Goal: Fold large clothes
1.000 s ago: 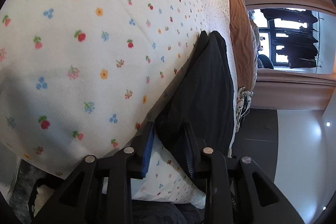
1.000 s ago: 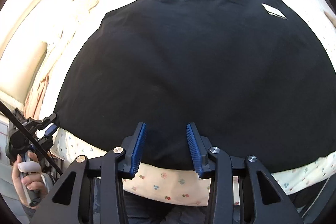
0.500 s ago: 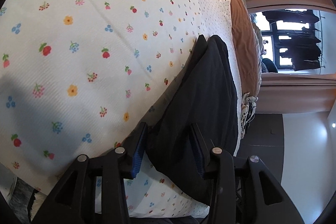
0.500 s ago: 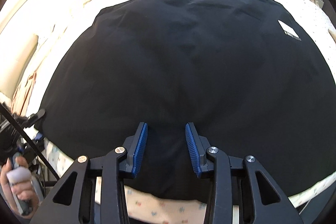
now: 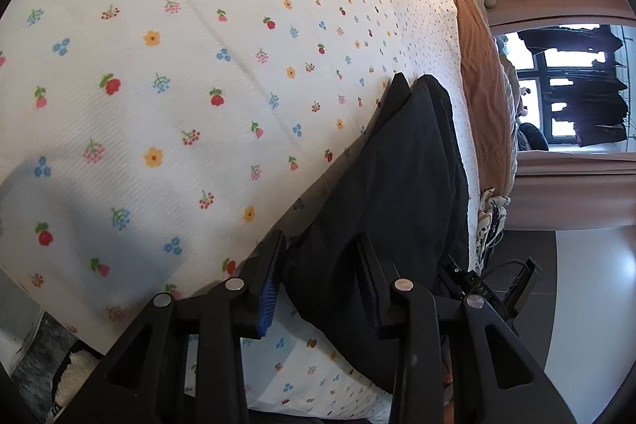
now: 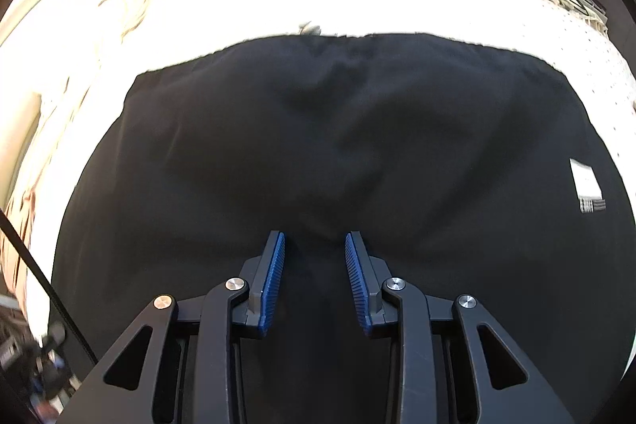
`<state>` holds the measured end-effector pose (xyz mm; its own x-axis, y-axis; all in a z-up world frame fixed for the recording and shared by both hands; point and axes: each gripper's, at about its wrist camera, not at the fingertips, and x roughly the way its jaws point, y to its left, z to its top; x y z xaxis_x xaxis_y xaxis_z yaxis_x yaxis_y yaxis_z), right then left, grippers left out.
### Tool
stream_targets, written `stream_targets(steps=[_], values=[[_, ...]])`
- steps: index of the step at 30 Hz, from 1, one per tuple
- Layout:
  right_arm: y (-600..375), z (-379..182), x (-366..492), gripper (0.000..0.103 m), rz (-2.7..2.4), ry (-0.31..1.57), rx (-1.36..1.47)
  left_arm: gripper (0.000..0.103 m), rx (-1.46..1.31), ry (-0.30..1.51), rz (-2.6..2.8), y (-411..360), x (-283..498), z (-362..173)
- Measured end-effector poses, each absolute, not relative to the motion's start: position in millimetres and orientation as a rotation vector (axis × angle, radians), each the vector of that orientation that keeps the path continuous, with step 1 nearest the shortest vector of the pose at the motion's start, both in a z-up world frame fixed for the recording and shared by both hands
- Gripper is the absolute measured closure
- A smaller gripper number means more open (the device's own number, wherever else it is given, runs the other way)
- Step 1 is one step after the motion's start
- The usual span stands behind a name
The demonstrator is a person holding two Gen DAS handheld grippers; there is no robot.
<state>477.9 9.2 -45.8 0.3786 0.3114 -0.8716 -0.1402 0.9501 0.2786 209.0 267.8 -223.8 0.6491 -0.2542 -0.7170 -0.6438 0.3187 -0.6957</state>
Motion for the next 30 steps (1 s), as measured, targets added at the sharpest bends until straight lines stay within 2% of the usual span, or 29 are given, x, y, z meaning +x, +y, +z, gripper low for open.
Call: stream_targets(steps=[3, 5, 16, 17, 20, 30], values=[[11.2, -49.7, 501.2, 0.075, 0.259, 1.134, 0.169, 0.067, -1.297, 0.867, 0.33, 267.4, 206.9, -225.7], [10.0, -55.7, 516.2, 0.082, 0.232, 1.133, 0.183, 0.067, -1.285, 0.871, 0.344, 266.4, 208.8, -225.1], [13.9, -79.8, 577.5, 0.083, 0.241, 1.191, 0.221, 0.068, -1.221, 0.917, 0.353, 266.0, 225.2, -222.0], [13.6, -78.6, 578.0, 0.083, 0.248, 1.2, 0.214, 0.075, -1.208, 0.914, 0.347, 265.7, 225.9, -220.6], [8.0, -79.2, 570.8, 0.083, 0.281, 1.226, 0.198, 0.082, -1.209, 0.896, 0.327, 266.1, 223.7, -218.5], [5.5, -75.1, 499.7, 0.083, 0.399, 1.324, 0.176, 0.088, -1.161, 0.807, 0.221, 256.6, 221.4, -174.0]])
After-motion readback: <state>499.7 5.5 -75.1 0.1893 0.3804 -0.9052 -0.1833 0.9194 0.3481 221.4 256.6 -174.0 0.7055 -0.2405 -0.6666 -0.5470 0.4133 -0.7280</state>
